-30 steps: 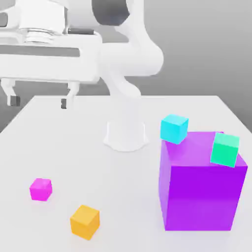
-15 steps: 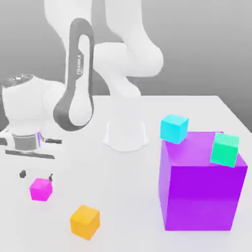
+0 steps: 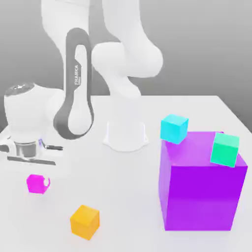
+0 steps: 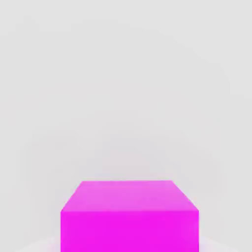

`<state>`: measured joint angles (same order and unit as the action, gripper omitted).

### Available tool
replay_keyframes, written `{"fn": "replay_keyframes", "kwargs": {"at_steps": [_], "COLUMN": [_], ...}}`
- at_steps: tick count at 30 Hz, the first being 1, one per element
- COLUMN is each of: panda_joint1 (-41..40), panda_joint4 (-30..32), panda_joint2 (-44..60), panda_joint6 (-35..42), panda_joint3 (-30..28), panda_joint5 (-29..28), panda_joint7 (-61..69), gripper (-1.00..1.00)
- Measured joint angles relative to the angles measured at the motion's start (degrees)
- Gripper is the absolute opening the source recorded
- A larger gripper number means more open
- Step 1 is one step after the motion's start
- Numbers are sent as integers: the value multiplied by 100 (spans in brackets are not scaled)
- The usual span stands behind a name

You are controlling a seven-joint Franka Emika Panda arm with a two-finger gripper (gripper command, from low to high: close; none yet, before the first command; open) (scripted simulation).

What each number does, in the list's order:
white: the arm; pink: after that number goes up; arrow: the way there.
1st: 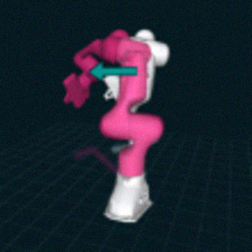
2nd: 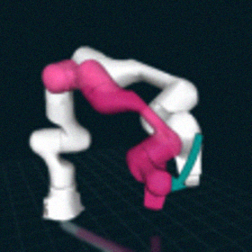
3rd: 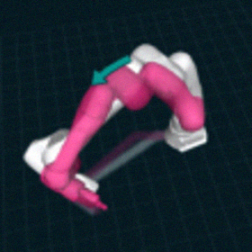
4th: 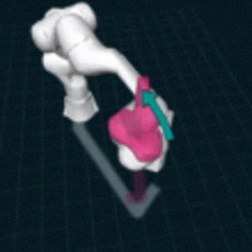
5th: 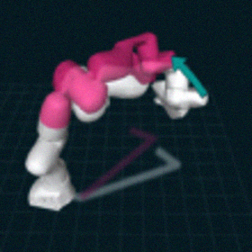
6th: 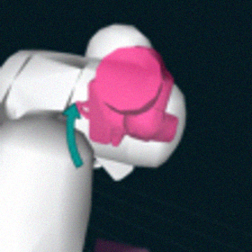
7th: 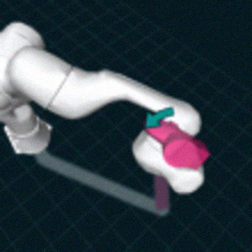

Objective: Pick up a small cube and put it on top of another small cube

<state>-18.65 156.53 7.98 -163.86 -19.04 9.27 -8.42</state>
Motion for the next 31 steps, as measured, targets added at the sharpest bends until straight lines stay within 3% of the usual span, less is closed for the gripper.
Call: {"fn": "replay_keyframes", "kwargs": {"at_steps": [7, 22, 27, 28, 31], "panda_joint1": [1028, 3078, 3227, 3227, 3227], "panda_joint4": [-71, -383, 214, 291, 291], "panda_joint2": [-1475, -4615, -4491, -4451, -4451], "panda_joint6": [1508, 4937, 4205, 4087, 4088], "panda_joint3": [601, 2505, 2716, 2732, 2732], "panda_joint5": [-558, -405, -317, -305, -304], "panda_joint7": [-366, -75, -21, -15, -15], "gripper": [-100, -100, -100, 100, 100]}}
